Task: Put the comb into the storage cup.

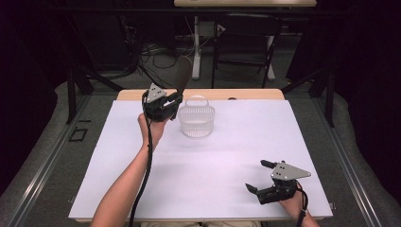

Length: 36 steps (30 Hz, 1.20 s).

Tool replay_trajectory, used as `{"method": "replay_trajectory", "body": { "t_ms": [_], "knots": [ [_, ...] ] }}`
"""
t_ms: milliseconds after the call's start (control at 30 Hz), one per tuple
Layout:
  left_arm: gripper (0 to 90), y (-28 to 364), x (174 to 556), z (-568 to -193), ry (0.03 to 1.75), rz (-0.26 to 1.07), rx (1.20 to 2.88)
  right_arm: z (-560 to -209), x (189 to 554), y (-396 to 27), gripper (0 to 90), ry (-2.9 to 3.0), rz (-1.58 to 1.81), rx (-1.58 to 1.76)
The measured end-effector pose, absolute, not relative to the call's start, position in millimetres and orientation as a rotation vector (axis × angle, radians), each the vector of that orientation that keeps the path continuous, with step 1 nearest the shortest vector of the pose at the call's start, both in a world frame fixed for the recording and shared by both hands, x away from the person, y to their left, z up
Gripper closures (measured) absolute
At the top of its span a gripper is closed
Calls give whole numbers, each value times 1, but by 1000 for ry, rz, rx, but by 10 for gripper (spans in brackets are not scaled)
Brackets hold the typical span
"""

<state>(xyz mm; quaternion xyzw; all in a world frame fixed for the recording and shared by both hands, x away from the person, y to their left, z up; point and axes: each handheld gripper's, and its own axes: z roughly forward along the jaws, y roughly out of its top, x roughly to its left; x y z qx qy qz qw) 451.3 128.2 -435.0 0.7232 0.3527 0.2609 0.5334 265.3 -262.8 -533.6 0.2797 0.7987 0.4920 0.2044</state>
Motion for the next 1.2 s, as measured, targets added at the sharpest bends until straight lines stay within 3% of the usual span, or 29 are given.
{"method": "replay_trajectory", "body": {
  "t_ms": [1200],
  "knots": [
    [724,115,470,-432,857,582,1689,-533,265,-263,19,2230,1376,780]
  ]
}}
